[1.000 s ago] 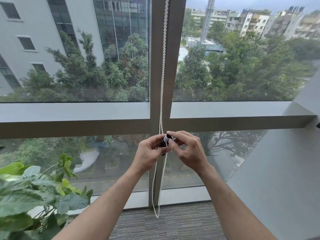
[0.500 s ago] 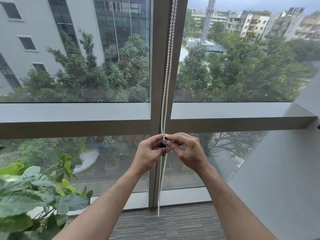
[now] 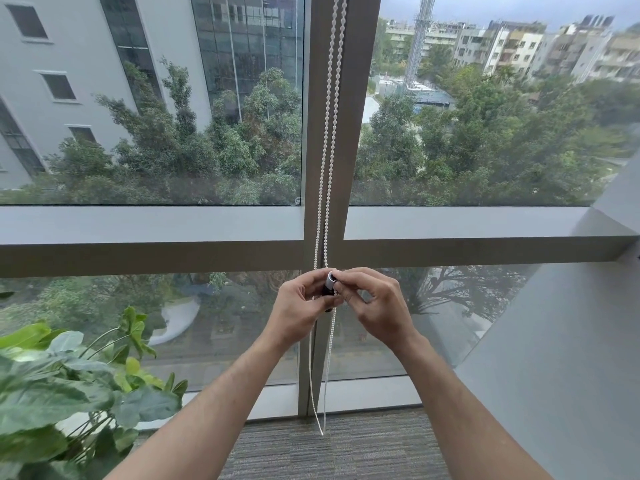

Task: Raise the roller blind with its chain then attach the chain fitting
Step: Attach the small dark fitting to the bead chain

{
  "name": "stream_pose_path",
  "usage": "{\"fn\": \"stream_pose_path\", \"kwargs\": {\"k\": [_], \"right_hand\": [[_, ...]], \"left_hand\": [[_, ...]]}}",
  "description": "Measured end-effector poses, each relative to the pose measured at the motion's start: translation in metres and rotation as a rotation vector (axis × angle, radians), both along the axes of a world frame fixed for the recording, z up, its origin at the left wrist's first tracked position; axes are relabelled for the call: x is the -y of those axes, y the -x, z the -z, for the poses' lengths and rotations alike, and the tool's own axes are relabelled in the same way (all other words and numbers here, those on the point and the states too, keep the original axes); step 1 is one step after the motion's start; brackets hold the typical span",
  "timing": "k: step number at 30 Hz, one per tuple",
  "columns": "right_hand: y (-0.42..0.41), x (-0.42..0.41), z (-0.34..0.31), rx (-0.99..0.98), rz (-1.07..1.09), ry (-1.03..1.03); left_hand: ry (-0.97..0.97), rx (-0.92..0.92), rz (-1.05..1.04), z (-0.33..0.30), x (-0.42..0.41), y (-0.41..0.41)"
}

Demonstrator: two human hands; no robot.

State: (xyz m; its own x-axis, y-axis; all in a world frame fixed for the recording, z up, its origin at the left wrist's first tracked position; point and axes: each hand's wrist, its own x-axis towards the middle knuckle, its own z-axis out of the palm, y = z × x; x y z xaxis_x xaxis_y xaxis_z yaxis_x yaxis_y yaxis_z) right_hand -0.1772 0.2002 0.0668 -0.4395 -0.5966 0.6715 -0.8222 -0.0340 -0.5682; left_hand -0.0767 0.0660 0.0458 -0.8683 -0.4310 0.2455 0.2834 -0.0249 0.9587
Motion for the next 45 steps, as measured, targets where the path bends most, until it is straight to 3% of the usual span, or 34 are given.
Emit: {"fn": "stream_pose_path", "kwargs": {"k": [9,30,32,35,38,41,45], "right_hand": [[0.003,-0.001,-0.002,0.019,-0.036,-0.056],[0.001,-0.003,0.023,0.261,-0.132,-0.111],[-0.001,-0.005,0.025,0.361,-0.168,-0.09],[-0.005,-0.006,0.029,0.727,-0.253,0.047],[-0.008,-0.005,0.026,1.019,-0.199,0.121],[-0.01,0.001,0.024,1.119,-0.18,-0.059],[-0.011,0.007,0.018,1.188,-0.213,-0.149]], "left_hand": [[-0.045,0.004,0.007,0.001,0.001,0.002],[-0.148,0.045,0.078,0.002,-0.001,-0.004],[-0.148,0.037,0.084,0.0,-0.001,-0.005],[-0.151,0.035,0.067,0.001,0.0,-0.004],[-0.143,0.044,0.04,0.005,0.001,-0.004],[-0.117,0.042,0.042,0.009,-0.001,-0.004],[-0.062,0.052,0.039,0.011,-0.006,-0.003]]}}
